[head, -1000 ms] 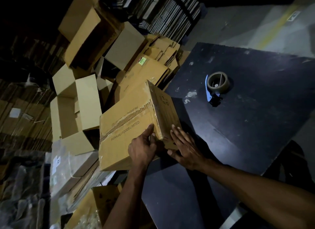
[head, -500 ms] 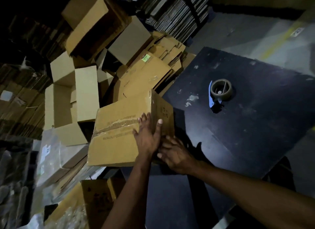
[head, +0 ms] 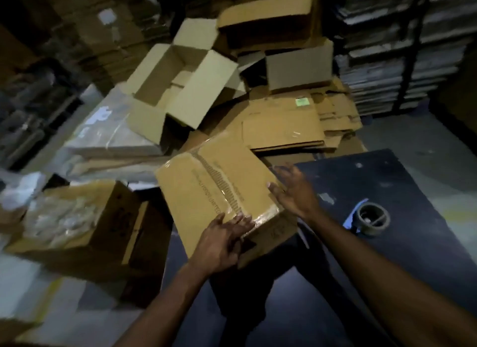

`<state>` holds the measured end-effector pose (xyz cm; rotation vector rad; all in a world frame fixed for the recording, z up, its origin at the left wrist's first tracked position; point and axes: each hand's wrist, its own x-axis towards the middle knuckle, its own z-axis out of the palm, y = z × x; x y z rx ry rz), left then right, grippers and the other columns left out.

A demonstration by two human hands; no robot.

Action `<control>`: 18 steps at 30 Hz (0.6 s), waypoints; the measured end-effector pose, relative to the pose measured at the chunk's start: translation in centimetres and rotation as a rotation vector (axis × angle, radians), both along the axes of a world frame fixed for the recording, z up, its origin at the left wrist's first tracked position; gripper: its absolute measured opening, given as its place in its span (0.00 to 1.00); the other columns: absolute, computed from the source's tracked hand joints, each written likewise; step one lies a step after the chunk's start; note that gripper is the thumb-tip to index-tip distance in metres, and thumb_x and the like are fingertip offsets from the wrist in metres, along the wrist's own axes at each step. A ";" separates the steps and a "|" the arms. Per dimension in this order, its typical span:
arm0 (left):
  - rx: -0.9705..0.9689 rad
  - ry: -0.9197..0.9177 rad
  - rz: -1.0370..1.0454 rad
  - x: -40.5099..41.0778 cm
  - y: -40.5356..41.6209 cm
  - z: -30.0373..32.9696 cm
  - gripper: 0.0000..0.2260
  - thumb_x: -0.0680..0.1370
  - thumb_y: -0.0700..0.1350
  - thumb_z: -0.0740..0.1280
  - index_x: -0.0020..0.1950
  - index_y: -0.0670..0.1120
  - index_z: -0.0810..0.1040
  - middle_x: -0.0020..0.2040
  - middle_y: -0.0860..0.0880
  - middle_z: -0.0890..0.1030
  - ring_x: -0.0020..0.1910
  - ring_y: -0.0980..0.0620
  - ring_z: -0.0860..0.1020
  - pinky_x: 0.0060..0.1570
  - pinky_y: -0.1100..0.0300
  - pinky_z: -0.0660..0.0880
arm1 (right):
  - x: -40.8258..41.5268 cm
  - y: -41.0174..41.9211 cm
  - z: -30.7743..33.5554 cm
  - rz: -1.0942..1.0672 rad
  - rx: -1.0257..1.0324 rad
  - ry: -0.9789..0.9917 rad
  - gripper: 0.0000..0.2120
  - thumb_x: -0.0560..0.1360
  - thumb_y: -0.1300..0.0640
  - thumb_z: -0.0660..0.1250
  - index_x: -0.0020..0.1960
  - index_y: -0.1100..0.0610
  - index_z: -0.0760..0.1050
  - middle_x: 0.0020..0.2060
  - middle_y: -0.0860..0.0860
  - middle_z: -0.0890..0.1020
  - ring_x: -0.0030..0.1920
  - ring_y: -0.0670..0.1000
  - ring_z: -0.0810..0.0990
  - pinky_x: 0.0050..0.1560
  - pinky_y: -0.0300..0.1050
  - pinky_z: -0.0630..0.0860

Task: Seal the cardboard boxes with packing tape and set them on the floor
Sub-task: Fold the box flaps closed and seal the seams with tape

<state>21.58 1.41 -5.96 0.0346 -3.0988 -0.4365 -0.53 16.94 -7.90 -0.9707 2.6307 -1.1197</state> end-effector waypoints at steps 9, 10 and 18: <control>0.588 0.287 0.565 7.3 1.9 2.2 0.07 0.74 0.49 0.74 0.37 0.49 0.86 0.36 0.61 0.85 0.36 0.64 0.82 0.39 0.65 0.76 | 9.7 4.0 2.5 0.155 0.168 -0.073 0.25 0.75 0.46 0.73 0.68 0.52 0.74 0.60 0.54 0.79 0.59 0.58 0.80 0.56 0.53 0.78; 0.610 0.328 0.655 7.9 1.6 2.0 0.07 0.75 0.47 0.74 0.38 0.49 0.86 0.37 0.61 0.85 0.37 0.64 0.83 0.39 0.64 0.77 | 9.6 4.2 2.9 0.158 0.192 -0.088 0.28 0.74 0.48 0.75 0.70 0.54 0.73 0.63 0.56 0.78 0.61 0.60 0.78 0.57 0.52 0.76; 0.607 0.174 1.206 6.5 -5.1 4.8 0.26 0.81 0.54 0.71 0.75 0.44 0.73 0.68 0.42 0.80 0.67 0.40 0.78 0.61 0.52 0.73 | 3.8 -2.7 5.5 -0.076 0.181 -0.347 0.46 0.76 0.37 0.70 0.82 0.60 0.54 0.75 0.61 0.70 0.70 0.63 0.73 0.64 0.58 0.76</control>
